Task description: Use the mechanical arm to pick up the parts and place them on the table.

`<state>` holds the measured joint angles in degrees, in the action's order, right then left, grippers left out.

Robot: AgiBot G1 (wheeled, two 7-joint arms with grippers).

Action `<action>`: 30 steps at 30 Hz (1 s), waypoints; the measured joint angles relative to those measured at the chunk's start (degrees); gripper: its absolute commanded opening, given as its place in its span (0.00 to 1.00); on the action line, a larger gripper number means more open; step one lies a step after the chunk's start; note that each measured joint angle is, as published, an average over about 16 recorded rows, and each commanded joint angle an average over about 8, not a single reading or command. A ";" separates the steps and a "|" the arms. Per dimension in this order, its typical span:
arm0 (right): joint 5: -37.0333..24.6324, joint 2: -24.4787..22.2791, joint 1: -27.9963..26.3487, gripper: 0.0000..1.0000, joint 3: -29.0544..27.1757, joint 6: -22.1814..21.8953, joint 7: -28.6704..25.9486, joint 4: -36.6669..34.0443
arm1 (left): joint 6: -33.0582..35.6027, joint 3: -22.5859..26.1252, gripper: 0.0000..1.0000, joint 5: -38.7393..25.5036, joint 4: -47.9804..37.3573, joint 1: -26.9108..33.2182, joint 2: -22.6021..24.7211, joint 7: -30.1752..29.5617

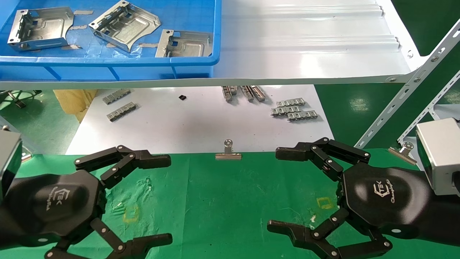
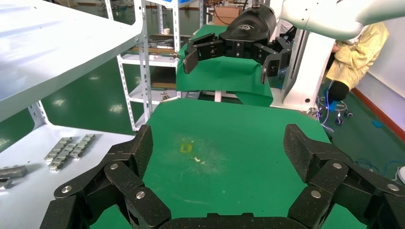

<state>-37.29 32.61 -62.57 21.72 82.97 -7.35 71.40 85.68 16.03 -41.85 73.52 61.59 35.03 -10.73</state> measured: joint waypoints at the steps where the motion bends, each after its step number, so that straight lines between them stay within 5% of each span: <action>1: 0.00 0.00 0.00 1.00 0.00 0.00 0.00 0.00 | 0.00 0.00 1.00 0.00 0.00 0.00 0.00 0.00; 24: 0.00 0.00 0.00 1.00 0.00 0.00 0.00 0.00 | 0.00 0.00 1.00 0.00 0.00 0.00 0.00 0.00; 30: 0.00 0.00 0.00 0.25 0.00 0.00 0.00 0.00 | 0.00 0.00 1.00 0.00 0.00 0.00 0.00 0.00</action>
<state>-37.29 32.61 -62.57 21.72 82.97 -7.35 71.40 85.68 16.03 -41.85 73.52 61.59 35.03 -10.73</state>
